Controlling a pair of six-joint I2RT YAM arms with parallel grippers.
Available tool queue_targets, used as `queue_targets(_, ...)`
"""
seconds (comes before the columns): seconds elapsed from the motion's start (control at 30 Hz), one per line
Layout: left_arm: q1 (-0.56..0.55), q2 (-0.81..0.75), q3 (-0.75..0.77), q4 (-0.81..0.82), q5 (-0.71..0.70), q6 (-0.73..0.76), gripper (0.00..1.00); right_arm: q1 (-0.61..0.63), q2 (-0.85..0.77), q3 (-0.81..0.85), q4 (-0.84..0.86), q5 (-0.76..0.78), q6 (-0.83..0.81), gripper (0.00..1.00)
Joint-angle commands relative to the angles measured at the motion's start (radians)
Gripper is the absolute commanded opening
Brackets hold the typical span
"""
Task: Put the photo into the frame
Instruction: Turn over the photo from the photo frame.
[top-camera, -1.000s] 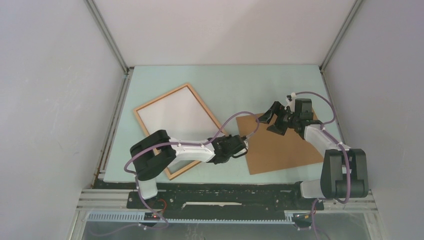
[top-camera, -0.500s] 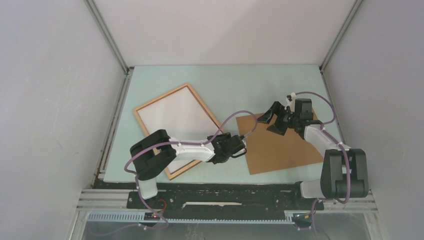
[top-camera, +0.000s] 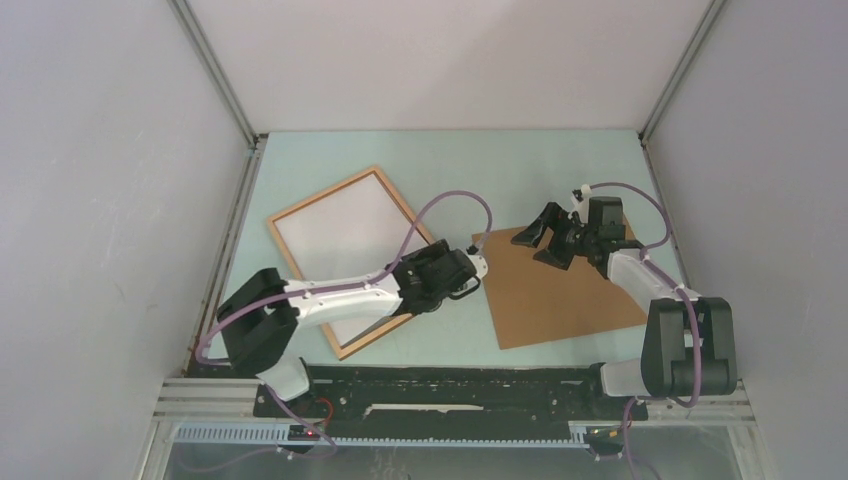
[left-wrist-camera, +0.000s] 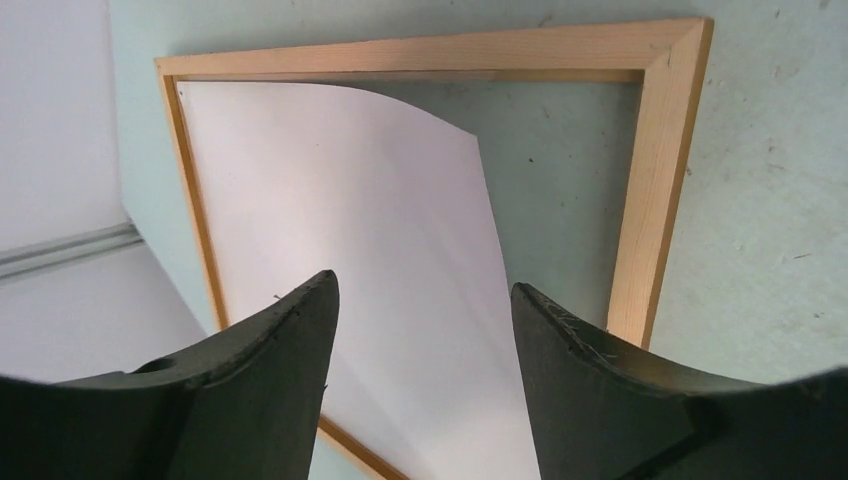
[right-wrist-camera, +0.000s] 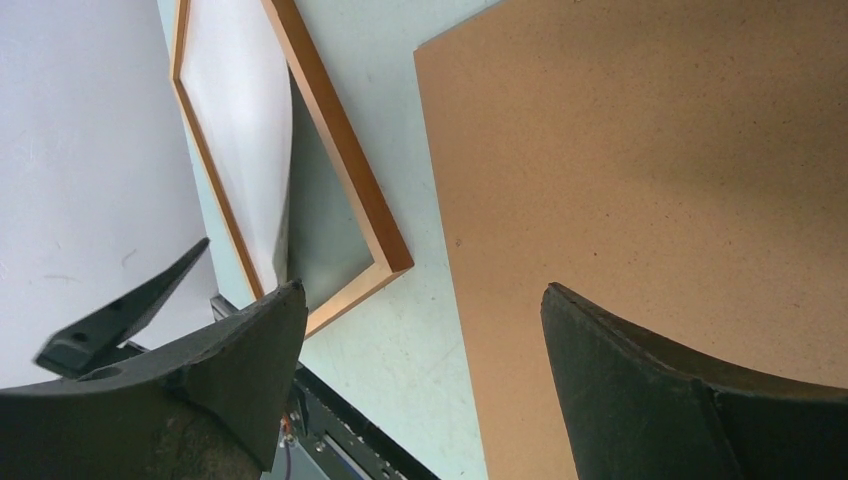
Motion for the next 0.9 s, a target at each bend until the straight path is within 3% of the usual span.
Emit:
queue_targets(0.0,0.02,-0.101,0.047,-0.009,0.085,-0.096,0.71,0.012,-0.022,-0.006,0.027,0.024,-0.023,0.94)
queue_targets(0.17,0.021,-0.199,0.021,-0.011,0.173,-0.156,0.79,0.015,-0.008,-0.006,0.034,0.03,-0.024,0.94)
queue_targets(0.33,0.037,-0.311,-0.008,0.034,0.25,-0.25,0.8,0.022,-0.007,-0.006,0.029,0.062,-0.03,0.94)
queue_targets(0.53,0.167,-0.384,-0.086,0.294,0.52,-0.495,0.79,0.049,-0.015,-0.006,0.012,0.089,-0.037,0.95)
queue_targets(0.63,0.217,-0.321,-0.083,0.465,0.612,-0.66,0.81,0.063,-0.04,-0.001,-0.042,0.103,-0.053,0.95)
queue_targets(0.87,0.246,-0.003,0.143,0.485,0.84,-0.996,0.8,0.036,-0.148,-0.007,-0.309,0.29,-0.078,0.95)
